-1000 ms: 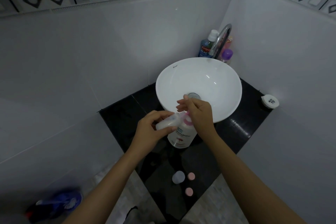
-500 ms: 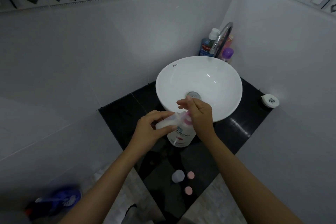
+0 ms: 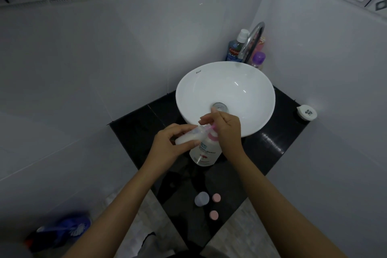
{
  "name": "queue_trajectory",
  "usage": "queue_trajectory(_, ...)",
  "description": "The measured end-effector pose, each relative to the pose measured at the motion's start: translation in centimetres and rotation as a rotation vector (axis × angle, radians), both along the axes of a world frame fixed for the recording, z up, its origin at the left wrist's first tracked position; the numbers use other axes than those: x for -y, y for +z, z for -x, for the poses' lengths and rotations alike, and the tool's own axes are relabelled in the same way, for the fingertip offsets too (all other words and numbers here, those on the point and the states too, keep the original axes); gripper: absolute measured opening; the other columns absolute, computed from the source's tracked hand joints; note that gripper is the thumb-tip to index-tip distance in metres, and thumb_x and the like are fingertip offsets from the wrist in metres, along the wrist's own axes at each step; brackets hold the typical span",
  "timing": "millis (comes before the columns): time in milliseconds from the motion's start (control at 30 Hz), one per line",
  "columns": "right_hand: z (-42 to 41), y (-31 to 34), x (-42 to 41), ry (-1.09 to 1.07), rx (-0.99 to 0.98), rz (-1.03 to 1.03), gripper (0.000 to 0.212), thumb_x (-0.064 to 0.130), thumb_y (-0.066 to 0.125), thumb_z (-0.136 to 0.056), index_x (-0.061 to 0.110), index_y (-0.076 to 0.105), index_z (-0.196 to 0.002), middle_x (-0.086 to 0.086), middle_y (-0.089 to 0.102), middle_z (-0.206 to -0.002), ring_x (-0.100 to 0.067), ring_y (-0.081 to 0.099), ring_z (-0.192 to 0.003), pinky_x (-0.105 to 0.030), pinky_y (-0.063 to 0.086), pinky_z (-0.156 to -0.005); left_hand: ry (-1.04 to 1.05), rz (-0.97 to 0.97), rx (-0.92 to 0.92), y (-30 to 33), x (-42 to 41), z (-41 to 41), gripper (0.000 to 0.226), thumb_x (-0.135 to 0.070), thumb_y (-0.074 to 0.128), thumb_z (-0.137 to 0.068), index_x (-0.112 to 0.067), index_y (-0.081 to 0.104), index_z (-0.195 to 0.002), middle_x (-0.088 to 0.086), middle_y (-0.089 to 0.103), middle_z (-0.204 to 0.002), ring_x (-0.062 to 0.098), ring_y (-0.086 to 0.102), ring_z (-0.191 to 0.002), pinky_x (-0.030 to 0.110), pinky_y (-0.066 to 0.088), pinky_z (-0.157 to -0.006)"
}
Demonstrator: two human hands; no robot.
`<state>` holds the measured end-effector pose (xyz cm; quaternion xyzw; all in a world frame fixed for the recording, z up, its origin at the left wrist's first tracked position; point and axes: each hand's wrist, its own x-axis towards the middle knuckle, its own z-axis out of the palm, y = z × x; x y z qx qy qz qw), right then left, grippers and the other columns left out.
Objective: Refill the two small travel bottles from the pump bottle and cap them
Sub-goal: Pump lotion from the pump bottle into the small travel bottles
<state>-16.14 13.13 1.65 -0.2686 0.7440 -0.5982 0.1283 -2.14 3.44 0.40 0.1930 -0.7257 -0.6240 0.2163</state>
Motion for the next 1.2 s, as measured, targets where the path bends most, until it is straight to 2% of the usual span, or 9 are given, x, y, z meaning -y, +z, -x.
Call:
queue_trajectory(167, 0.1, -0.7, -0.2, 0.028, 0.125, 0.018, 0.036, 0.019, 0.046, -0.098, 0.009, 0.075, -0.079, 0.017, 0.065, -0.058, 0.005, 0.059, -0.06, -0.011, 0.045, -0.051, 0.006, 0.003, 0.035, -0.1, 0.0, 0.0, 0.033, -0.036, 0.076, -0.071, -0.04, 0.068, -0.103, -0.006, 0.064, -0.1, 0.0, 0.061, -0.091, 0.006, 0.049, -0.073)
queue_trajectory(333, 0.0, -1.0, -0.1, 0.034, 0.12, -0.043, 0.035, 0.018, 0.047, -0.098, 0.004, 0.075, -0.083, 0.017, 0.068, -0.07, 0.002, 0.058, -0.065, -0.024, 0.047, -0.062, 0.009, 0.014, 0.053, -0.3, 0.0, 0.1, 0.034, -0.023, 0.078, -0.074, -0.036, 0.068, -0.103, -0.007, 0.064, -0.099, -0.004, 0.059, -0.09, 0.005, 0.048, -0.073)
queue_trajectory(467, 0.6, -0.2, -0.1, 0.025, 0.02, -0.062, 0.034, 0.023, 0.05, -0.096, 0.007, 0.076, -0.083, 0.019, 0.063, -0.059, 0.004, 0.06, -0.061, -0.015, 0.047, -0.057, 0.008, 0.006, 0.017, 0.1, 0.1, 0.1, 0.034, -0.023, 0.078, -0.073, -0.042, 0.067, -0.1, -0.009, 0.065, -0.099, -0.003, 0.06, -0.091, 0.005, 0.048, -0.074)
queue_trajectory(600, 0.2, -0.2, -0.1, 0.034, 0.132, -0.038, 0.036, 0.028, 0.046, -0.097, 0.006, 0.074, -0.09, 0.017, 0.062, -0.062, -0.006, 0.058, -0.063, -0.017, 0.049, -0.059, 0.013, 0.022, 0.013, 0.1, 0.3, 0.2, 0.034, -0.028, 0.078, -0.072, -0.046, 0.067, -0.099, -0.015, 0.064, -0.098, -0.001, 0.06, -0.091, 0.007, 0.049, -0.075)
queue_trajectory(700, 0.0, -0.7, -0.1, 0.019, 0.121, -0.026, 0.033, 0.018, 0.046, -0.098, 0.007, 0.075, -0.087, 0.017, 0.07, -0.079, -0.004, 0.062, -0.079, -0.035, 0.053, -0.076, 0.011, 0.061, 0.047, -0.4, 0.2, 0.2, 0.035, -0.024, 0.077, -0.074, -0.043, 0.065, -0.101, -0.012, 0.063, -0.1, -0.004, 0.058, -0.091, 0.005, 0.047, -0.075)
queue_trajectory(767, -0.1, -1.0, -0.1, 0.02, 0.108, -0.042, 0.033, 0.017, 0.045, -0.098, 0.007, 0.075, -0.087, 0.002, 0.074, -0.095, -0.011, 0.064, -0.092, -0.041, 0.054, -0.082, 0.01, 0.076, 0.064, -0.6, 0.1, 0.2, 0.035, -0.022, 0.077, -0.074, -0.039, 0.065, -0.102, -0.01, 0.062, -0.103, -0.006, 0.057, -0.09, 0.003, 0.046, -0.074)
queue_trajectory(933, 0.2, -0.6, -0.2, 0.026, 0.111, -0.073, 0.034, 0.027, 0.049, -0.097, 0.01, 0.076, -0.084, 0.008, 0.072, -0.083, 0.004, 0.062, -0.071, -0.018, 0.05, -0.067, -0.024, 0.145, 0.108, -0.7, 0.0, 0.2, 0.045, -0.023, 0.076, -0.076, -0.029, 0.061, -0.118, -0.013, 0.057, -0.103, -0.006, 0.056, -0.09, 0.009, 0.049, -0.075)
queue_trajectory(1000, 0.4, -0.2, -0.2, 0.016, 0.0, -0.1, 0.033, 0.025, 0.05, -0.097, 0.009, 0.076, -0.087, 0.004, 0.074, -0.087, 0.0, 0.065, -0.079, -0.006, 0.046, -0.071, -0.059, 0.187, 0.129, -0.6, -0.2, 0.2, 0.043, -0.026, 0.074, -0.078, -0.028, 0.061, -0.119, -0.015, 0.055, -0.102, -0.002, 0.058, -0.091, 0.016, 0.052, -0.074)
queue_trajectory(1200, 0.1, 0.6, -0.1, -0.009, -0.061, -0.074, 0.029, 0.022, 0.052, -0.096, 0.005, 0.075, -0.091, -0.004, 0.075, -0.091, -0.007, 0.067, -0.086, -0.006, 0.046, -0.079, -0.046, 0.19, 0.123, -0.2, -0.9, 0.6, 0.033, -0.027, 0.074, -0.077, -0.034, 0.061, -0.106, -0.015, 0.057, -0.102, 0.0, 0.06, -0.09, 0.016, 0.053, -0.073)
